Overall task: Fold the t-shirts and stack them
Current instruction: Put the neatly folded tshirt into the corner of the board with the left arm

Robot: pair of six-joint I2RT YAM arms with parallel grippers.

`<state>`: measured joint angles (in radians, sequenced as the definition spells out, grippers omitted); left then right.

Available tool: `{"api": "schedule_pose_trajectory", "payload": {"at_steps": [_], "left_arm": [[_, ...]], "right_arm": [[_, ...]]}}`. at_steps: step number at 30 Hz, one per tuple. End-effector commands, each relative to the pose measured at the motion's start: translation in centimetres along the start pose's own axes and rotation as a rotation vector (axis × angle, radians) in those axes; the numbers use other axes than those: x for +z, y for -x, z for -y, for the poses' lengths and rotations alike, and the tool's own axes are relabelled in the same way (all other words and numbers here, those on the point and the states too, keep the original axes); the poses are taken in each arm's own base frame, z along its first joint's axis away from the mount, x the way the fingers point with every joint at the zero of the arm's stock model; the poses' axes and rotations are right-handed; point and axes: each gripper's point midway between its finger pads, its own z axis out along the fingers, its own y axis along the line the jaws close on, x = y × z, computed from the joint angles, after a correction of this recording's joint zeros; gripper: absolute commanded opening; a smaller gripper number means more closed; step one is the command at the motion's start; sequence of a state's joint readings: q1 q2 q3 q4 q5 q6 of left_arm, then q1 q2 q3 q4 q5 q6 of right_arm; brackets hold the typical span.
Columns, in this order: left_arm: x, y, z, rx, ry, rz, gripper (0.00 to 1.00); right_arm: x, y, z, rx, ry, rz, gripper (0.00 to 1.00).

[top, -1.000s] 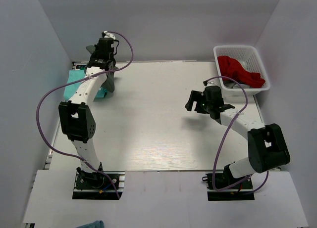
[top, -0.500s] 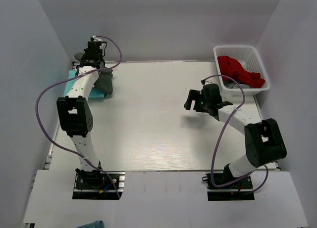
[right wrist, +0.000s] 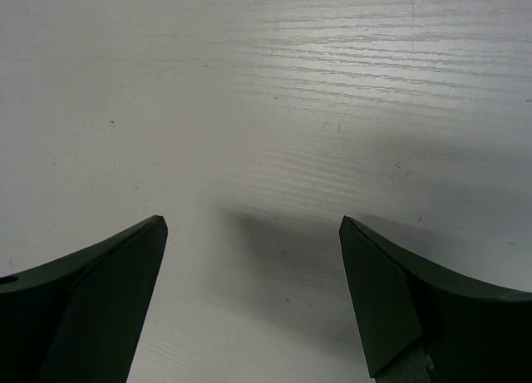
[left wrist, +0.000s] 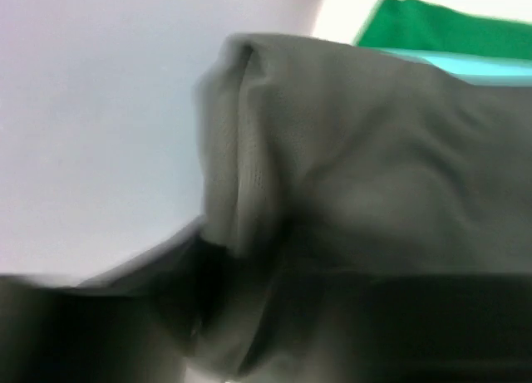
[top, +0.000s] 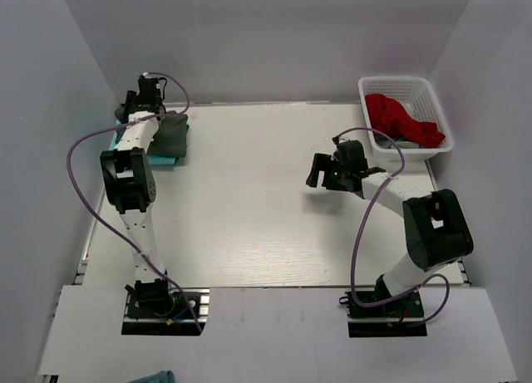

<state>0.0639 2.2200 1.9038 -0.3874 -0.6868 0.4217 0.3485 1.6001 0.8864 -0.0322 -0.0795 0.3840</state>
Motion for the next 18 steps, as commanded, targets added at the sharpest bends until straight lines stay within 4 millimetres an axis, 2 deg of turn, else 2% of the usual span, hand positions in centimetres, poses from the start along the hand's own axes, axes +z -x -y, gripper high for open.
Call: {"api": "schedule_pose_trajectory", "payload": {"at_steps": [1,2,6,7,8,10,12,13,14,15,16,17,18], "left_arm": [[-0.1,2.0,-5.7,-0.118,0.16,0.02,0.59],[0.0,2.4,-6.1,-0.146,0.185,0.028,0.99],[-1.0,3.0,-7.4,-0.233,0.215,0.03,1.0],[-1.8,3.7,-8.3,-0.267,0.218,0.042,1.0],[-2.0,3.2,-8.0,-0.291,0.197,0.018,1.0],[-3.6,4.7,-8.8,-0.374,0.141,0.045,1.0],[-5.2,5.0,-7.0,-0.467,-0.016,0.025,1.0],[-7.0,6.4,-6.9,-0.516,-0.115,0.062,1.0],[-8.1,6.9,-6.9,-0.586,-0.159,0.07,1.0],[-8.4,5.6,-5.4,-0.584,-0.206,0.035,1.0],[-9.2,5.7,-5.1,-0.61,-0.247,0.047,1.0],[-12.4,7.6,-5.9,-0.66,-0.316,0.131,1.0],[-13.2,6.1,-3.4,-0.663,-0.383,0.098,1.0]], "right_arm": [[-0.2,1.6,-0.9,-0.016,0.025,0.026,0.9],[-0.3,1.7,-0.9,-0.02,0.027,0.031,0.9],[-1.1,2.3,-1.3,-0.023,0.042,0.054,0.9],[-1.4,2.5,-1.5,-0.023,0.049,0.063,0.9],[-1.6,2.7,-1.7,-0.025,0.052,0.068,0.9],[-2.5,3.2,-2.4,-0.027,0.078,0.096,0.9],[-3.2,3.2,-2.4,-0.014,0.088,0.115,0.9],[-4.1,3.6,-2.9,-0.021,0.104,0.141,0.9],[-4.5,3.8,-3.1,-0.017,0.107,0.152,0.9],[-4.6,3.8,-3.1,-0.007,0.115,0.171,0.9],[-4.9,4.0,-3.3,-0.004,0.123,0.18,0.9],[-5.9,4.6,-3.8,-0.002,0.142,0.211,0.9],[-6.1,4.2,-3.8,0.0,0.148,0.21,0.9]]}}
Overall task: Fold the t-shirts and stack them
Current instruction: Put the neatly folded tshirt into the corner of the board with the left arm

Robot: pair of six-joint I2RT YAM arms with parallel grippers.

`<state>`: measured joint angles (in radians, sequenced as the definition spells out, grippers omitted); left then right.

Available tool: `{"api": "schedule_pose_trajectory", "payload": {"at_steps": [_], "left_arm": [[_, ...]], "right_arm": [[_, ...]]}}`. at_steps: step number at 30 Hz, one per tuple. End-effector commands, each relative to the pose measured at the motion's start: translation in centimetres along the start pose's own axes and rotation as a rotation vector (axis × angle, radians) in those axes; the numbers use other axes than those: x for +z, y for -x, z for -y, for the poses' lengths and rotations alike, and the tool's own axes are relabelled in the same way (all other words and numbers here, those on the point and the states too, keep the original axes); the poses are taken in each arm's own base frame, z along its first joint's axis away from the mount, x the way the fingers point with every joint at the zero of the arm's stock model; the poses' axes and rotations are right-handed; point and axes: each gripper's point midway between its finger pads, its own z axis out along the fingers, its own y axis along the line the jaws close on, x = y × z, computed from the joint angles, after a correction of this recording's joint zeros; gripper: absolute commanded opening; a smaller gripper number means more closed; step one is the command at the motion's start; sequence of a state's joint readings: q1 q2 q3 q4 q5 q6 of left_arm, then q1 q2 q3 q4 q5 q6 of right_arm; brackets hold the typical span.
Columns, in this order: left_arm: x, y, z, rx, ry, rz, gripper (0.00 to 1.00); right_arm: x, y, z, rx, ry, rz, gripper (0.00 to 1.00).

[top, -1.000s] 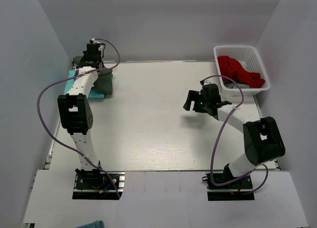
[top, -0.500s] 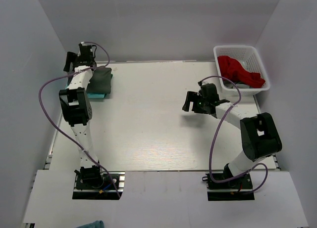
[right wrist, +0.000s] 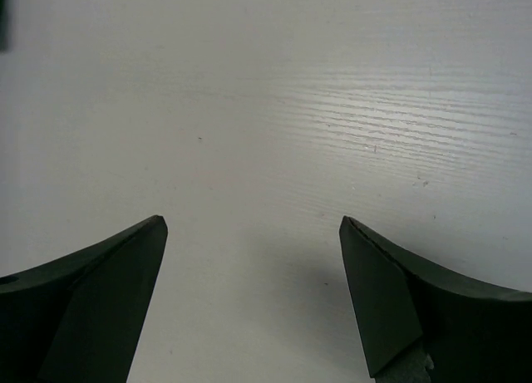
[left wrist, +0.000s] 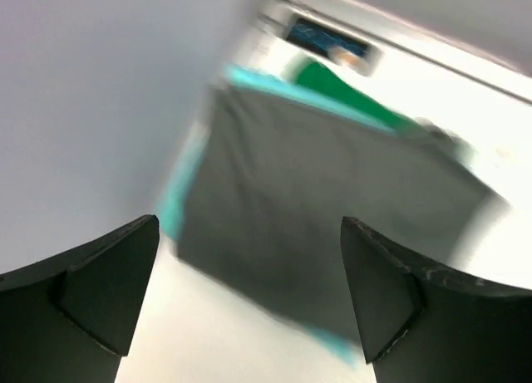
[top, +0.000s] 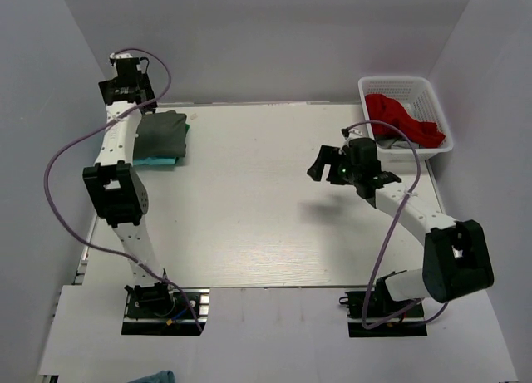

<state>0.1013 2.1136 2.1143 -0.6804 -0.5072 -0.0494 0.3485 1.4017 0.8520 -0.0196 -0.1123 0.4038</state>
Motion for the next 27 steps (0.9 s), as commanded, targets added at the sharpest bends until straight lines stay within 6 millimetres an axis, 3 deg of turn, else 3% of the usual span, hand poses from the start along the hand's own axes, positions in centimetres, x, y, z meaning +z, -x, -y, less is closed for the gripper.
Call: {"api": "schedule_pose_trajectory", "payload": {"at_steps": [1,5,6,7,8,9,10,11,13,14,17,19,23,27], "left_arm": [[-9.2,0.6,4.6,-0.191,-0.393,0.002,1.0],[-16.4,-2.7,7.2,-0.351,-0.698,0.081,1.0],[-17.0,-6.7,8.8,-0.349,-0.762,0.056,1.0],[-21.2,-6.3,8.4,-0.389,-0.867,0.12,1.0],[-22.6,-7.5,8.7,-0.394,-0.919,0.126,1.0],[-23.6,-11.0,9.8,-0.366,-0.982,0.092,1.0],[-25.4,-12.2,10.2,-0.365,-1.057,0.077,1.0],[-26.7,-14.9,10.0,-0.364,-1.094,0.059,1.0],[-28.5,-17.0,10.5,-0.346,-1.168,0.054,1.0],[-28.0,-18.9,10.4,-0.345,-1.147,0.022,1.0],[-28.1,-20.9,9.8,-0.323,-1.106,-0.027,1.0],[-28.5,-21.4,9.6,-0.321,-1.104,-0.023,1.0],[-28.8,-22.0,9.2,-0.332,-1.098,-0.015,1.0],[-28.2,-21.9,8.8,-0.334,-1.058,0.0,1.0]], "right_arm": [[-1.6,1.6,-1.6,0.008,0.069,0.085,0.9],[-3.1,0.5,-1.9,0.037,0.095,0.099,0.9],[-3.8,0.8,-2.2,0.037,0.103,0.116,0.9],[-3.8,-1.0,-1.4,0.041,0.088,0.082,0.9],[-4.1,-1.2,-1.5,0.038,0.092,0.088,0.9],[-5.4,-0.4,-1.8,0.042,0.1,0.137,0.9],[-5.2,-2.2,-0.9,0.05,0.086,0.112,0.9],[-5.9,-2.1,-1.1,0.053,0.092,0.137,0.9],[-6.3,-3.6,-0.6,0.071,0.095,0.14,0.9],[-6.9,-3.3,-1.1,0.066,0.125,0.17,0.9],[-7.6,-5.4,-0.9,0.081,0.166,0.187,0.9],[-8.4,-5.1,-1.2,0.097,0.185,0.222,0.9],[-8.5,-6.2,-1.0,0.113,0.187,0.198,0.9],[-8.4,-6.1,-0.8,0.111,0.173,0.201,0.9]]}}
